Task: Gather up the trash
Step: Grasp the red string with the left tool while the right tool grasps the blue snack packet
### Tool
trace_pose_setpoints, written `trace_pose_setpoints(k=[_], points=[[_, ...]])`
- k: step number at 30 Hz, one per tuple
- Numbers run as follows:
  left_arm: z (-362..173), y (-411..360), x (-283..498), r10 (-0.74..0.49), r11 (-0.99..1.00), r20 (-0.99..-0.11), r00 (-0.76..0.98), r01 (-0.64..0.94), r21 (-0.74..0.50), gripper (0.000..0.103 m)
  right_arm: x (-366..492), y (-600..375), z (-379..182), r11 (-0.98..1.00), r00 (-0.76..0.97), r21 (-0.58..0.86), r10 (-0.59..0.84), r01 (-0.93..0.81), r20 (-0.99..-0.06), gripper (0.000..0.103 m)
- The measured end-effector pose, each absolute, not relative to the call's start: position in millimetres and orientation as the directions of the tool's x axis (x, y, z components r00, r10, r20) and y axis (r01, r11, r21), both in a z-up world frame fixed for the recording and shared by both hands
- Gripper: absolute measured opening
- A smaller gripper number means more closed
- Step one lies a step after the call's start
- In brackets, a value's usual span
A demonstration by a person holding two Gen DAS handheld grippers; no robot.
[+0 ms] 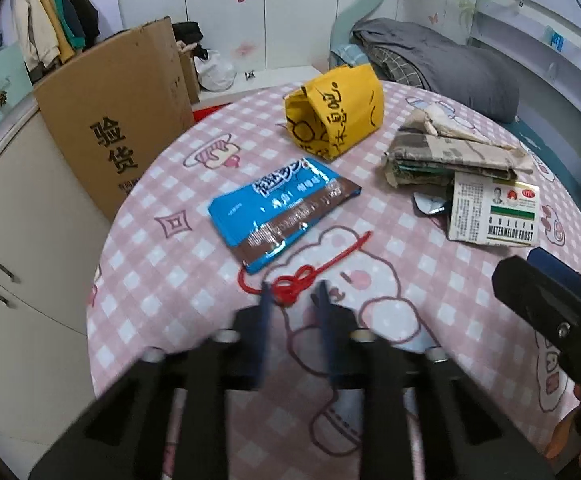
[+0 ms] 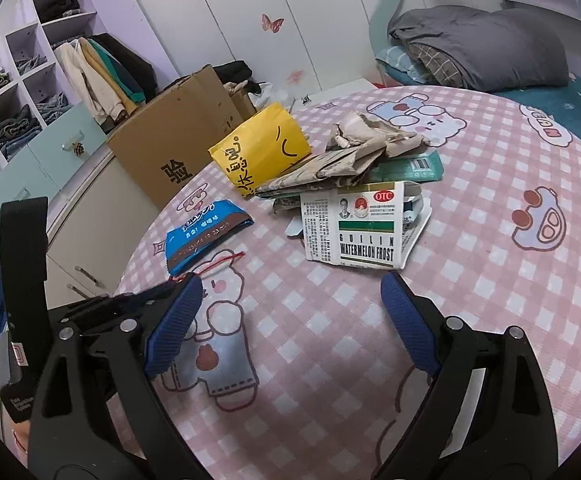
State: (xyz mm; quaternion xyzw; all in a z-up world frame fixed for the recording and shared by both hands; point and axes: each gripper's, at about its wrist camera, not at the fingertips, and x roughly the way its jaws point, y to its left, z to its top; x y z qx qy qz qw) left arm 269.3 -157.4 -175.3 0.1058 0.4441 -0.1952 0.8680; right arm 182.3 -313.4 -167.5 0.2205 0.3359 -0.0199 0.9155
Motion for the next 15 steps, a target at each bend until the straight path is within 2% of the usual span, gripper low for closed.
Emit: trace_pose_setpoints(k=[2, 8, 15], points=[[-174.1, -154.6, 269.8, -0.277, 0.894, -0.812, 0.514, 0.447, -0.023, 0.005, 184.1, -311.3, -164.4, 0.904, 0.775, 0.388, 0.112, 0.180, -0.622, 0.089], [-157.2, -132.1, 244.3, -0.346, 0.887, -0.739, 0.578, 0.459, -0.057, 0.004, 182.7, -303.6, -149.2, 0.909, 0.788, 0.385, 0.117, 0.161, -0.605, 0.089], [-127.0, -73.5, 233.1, -0.362, 0.925, -0.654, 0.664, 0.344, -0.162, 0.004, 201.7, -277.9, -144.5, 0.914, 0.764, 0.384, 0.155, 0.129, -0.626, 0.089]])
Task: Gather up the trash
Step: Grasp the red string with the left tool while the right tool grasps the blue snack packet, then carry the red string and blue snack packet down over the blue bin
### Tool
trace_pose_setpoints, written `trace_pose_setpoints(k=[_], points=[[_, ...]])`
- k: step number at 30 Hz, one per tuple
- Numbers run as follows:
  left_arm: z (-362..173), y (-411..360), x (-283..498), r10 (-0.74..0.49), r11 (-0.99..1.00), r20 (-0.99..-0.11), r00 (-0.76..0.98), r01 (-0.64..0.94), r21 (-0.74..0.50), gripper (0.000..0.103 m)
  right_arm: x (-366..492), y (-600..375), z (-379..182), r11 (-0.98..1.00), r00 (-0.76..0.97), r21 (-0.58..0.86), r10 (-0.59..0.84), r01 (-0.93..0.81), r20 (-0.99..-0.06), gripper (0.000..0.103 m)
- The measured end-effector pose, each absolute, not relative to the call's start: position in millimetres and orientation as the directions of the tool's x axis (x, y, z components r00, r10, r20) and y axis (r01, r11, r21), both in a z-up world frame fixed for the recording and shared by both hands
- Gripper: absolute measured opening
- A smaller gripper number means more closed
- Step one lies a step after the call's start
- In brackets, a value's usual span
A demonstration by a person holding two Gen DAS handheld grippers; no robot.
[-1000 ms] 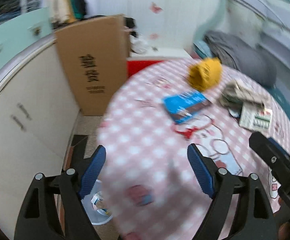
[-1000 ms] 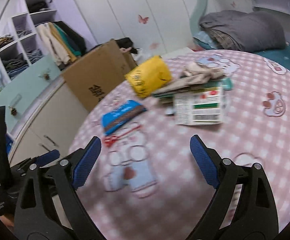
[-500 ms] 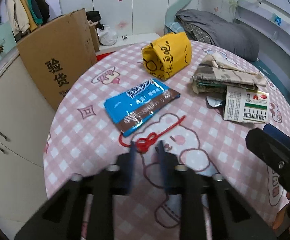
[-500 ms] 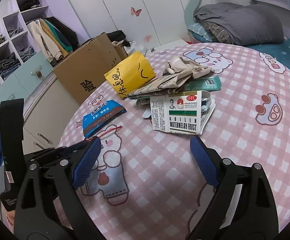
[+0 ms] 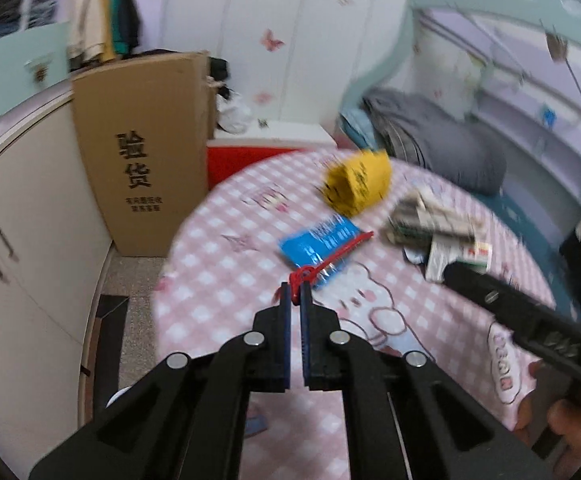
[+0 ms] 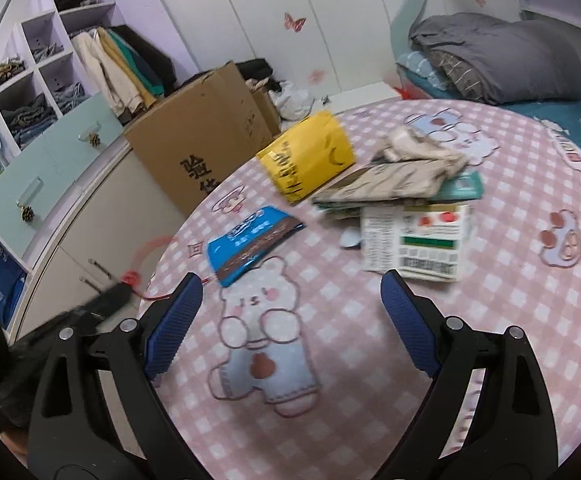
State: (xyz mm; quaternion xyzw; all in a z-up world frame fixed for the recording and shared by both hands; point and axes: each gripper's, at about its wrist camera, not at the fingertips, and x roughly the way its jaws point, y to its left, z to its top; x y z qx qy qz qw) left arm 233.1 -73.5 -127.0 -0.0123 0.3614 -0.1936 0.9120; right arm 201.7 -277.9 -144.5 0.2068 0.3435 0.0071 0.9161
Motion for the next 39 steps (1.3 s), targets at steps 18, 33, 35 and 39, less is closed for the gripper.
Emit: trace_pose_setpoints(k=[18, 33, 35, 39], points=[[-126.3, 41.2, 271.7, -0.044, 0.992, -0.642, 0.765, -0.040, -0.116, 0.004, 315.0, -208.6, -173.7, 0.925, 0.618, 0.249, 0.021, 0.285, -0.786, 0.088], [-145.5, 58.5, 244.8, -0.122, 0.982, -0.681, 0.722, -0.014, -0.191, 0.004, 270.4, -215.8, -175.3, 0.979, 0.624, 0.156, 0.041, 0.131, -0.780, 0.005], [-146.6, 59.6, 238.5, -0.124, 0.982, -0.683, 0.720, -0.011, -0.190, 0.004, 255.4, -217.8, -170.8, 0.978, 0.648, 0.179, 0.066, 0.110, -0.759, 0.004], [-149.8, 65.1, 227.6, -0.141, 0.978, -0.690, 0.710, -0.010, -0.209, 0.004, 232.3, -212.6, -157.4, 0.972, 0.684, 0.225, 0.121, 0.064, -0.720, 0.004]])
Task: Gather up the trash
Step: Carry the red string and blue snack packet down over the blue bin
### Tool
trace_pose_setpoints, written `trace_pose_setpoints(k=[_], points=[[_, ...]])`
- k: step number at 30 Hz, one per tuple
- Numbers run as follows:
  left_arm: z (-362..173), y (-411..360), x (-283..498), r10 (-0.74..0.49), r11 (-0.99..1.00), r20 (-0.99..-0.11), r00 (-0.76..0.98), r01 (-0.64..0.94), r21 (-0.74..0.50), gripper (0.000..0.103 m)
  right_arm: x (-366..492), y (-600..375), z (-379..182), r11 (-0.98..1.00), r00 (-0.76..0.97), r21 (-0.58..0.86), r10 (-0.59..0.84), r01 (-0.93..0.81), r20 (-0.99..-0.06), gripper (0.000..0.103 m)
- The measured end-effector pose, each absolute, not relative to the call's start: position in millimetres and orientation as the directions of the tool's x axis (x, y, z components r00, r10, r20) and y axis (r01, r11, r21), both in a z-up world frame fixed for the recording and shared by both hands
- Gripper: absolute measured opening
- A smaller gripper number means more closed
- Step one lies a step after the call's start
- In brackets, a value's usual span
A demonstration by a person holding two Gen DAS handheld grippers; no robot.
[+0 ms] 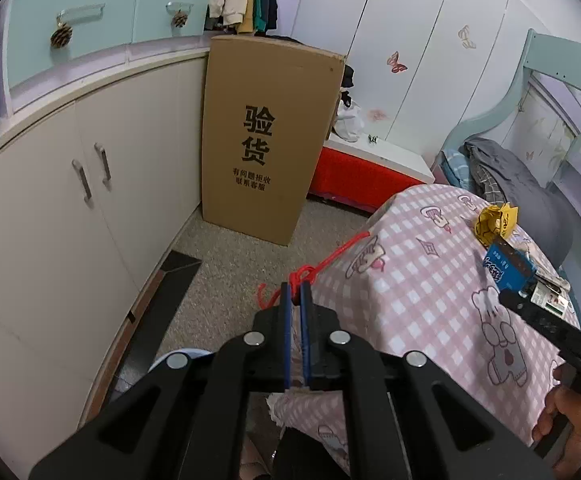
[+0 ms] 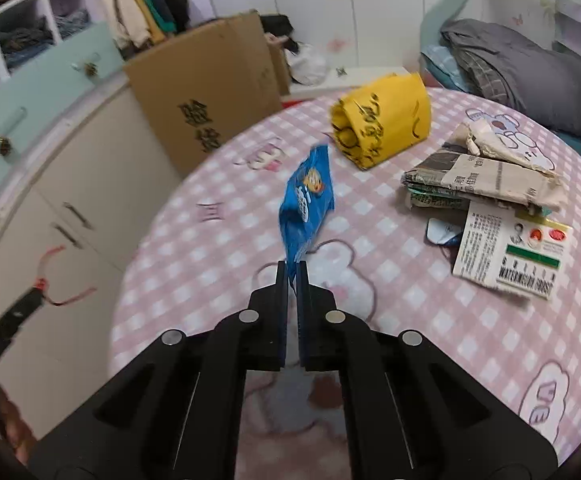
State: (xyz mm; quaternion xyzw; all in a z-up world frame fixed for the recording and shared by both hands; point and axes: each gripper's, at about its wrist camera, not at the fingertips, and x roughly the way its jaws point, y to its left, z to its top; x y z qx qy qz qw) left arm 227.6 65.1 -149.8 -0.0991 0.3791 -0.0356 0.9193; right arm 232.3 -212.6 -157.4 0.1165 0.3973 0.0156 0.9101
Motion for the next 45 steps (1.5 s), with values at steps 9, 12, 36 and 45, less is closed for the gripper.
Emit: trace_pose_setpoints(k=[9, 12, 36, 45], points=[[-160.2, 79.5, 209.9, -0.158, 0.970, -0.708, 0.689, -0.028, -0.243, 0.004, 210.9, -183.6, -146.0, 0.963, 0.709, 0.270, 0.204, -0.020, -0.676, 0.003], [-161.2, 82.2, 206.2, -0.158, 0.969, -0.710, 0.687, -0.030, -0.245, 0.004, 204.4, -184.2, -146.9, 0.952, 0.713, 0.305, 0.229, -0.022, -0.663, 0.003], [-169.0, 70.9, 206.1, -0.174, 0.970, -0.725, 0.666, -0.012, -0.244, 0.004, 227.8, -208.9, -179.7, 0.998, 0.636, 0.042, 0.006, 0.042, -0.772, 0.069], [-174.9, 81.8, 209.4, -0.177, 0.966, -0.733, 0.657, -0.027, -0.258, 0.004, 232.8, -178.9, -171.1, 0.996, 0.652, 0.065, 0.084, -0.054, -0.754, 0.031]])
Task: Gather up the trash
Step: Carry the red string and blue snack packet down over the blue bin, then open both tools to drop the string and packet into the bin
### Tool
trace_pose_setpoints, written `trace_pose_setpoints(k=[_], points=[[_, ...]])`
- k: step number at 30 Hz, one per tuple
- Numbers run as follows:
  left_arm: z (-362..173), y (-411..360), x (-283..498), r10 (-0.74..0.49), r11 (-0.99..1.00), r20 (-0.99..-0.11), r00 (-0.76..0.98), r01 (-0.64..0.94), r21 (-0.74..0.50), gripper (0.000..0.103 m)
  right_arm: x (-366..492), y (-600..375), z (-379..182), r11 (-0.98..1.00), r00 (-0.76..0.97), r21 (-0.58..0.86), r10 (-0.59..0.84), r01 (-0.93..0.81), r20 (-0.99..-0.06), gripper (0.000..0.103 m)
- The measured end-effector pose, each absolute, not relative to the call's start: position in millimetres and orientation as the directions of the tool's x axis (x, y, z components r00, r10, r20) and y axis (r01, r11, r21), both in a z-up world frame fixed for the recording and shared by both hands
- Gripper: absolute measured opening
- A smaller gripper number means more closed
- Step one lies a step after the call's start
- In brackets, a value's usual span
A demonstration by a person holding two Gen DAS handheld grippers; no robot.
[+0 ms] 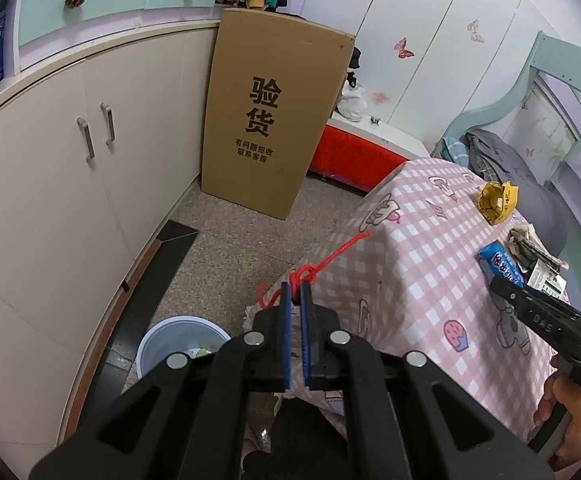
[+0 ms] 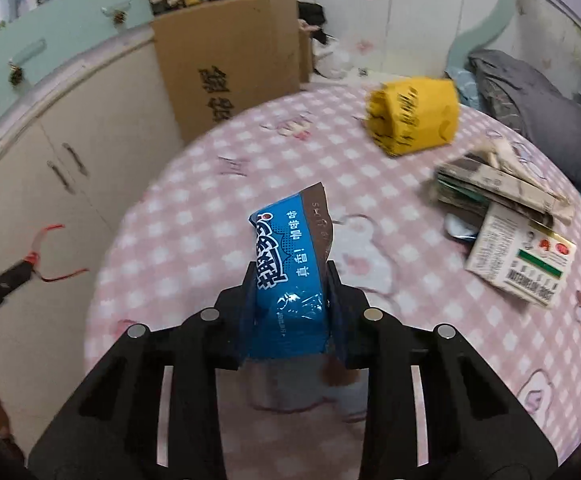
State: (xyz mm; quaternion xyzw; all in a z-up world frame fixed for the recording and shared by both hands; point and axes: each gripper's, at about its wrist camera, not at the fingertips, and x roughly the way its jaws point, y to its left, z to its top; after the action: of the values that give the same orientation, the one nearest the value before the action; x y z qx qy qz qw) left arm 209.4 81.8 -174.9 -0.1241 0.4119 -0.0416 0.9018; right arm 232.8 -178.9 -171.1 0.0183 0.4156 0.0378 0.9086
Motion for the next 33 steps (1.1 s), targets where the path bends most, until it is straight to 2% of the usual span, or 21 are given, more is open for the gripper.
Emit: trace_pose_setpoints(k=[9, 17, 19, 21, 22, 29, 33], points=[[-182.5, 117.1, 204.5, -0.145, 0.958, -0.739, 0.657, -0.092, -0.270, 0.004, 215.5, -71.2, -155.3, 0.929, 0.617, 0.198, 0.358, -0.313, -0.701, 0.031], [-207.4, 168.3, 195.2, -0.061, 0.950, -0.779, 0.624, -0.203, -0.237, 0.004, 221.4, 16.7, -195.7, 0.870, 0.493, 0.254, 0.456, -0.423, -0.741, 0.033], [-216.5, 181.7, 192.6, -0.030, 0.946, -0.792, 0.610, -0.239, -0.220, 0.004, 226.8, 29.3, -209.0, 0.862, 0.470, 0.274, 0.471, -0.427, -0.747, 0.040], [-223.3, 191.0, 190.8, 0.002, 0.944, -0.802, 0.597, -0.267, -0.196, 0.004, 232.2, 38.4, -225.2, 0.855, 0.445, 0.318, 0.492, -0.411, -0.748, 0.059], [-227.3, 196.1, 191.1, 0.015, 0.941, -0.808, 0.589, -0.281, -0.187, 0.004, 234.2, 40.8, -232.3, 0.857, 0.444, 0.323, 0.491, -0.402, -0.749, 0.062], [-253.4, 215.2, 192.9, 0.009, 0.927, -0.843, 0.538, -0.321, -0.194, 0.004, 228.1, 41.0, -272.1, 0.875, 0.412, 0.337, 0.465, -0.348, -0.783, 0.069], [-265.0, 211.1, 196.7, -0.007, 0.930, -0.855, 0.519, -0.312, -0.196, 0.004, 219.9, 31.0, -282.3, 0.890, 0.458, 0.351, 0.452, -0.291, -0.766, 0.081]])
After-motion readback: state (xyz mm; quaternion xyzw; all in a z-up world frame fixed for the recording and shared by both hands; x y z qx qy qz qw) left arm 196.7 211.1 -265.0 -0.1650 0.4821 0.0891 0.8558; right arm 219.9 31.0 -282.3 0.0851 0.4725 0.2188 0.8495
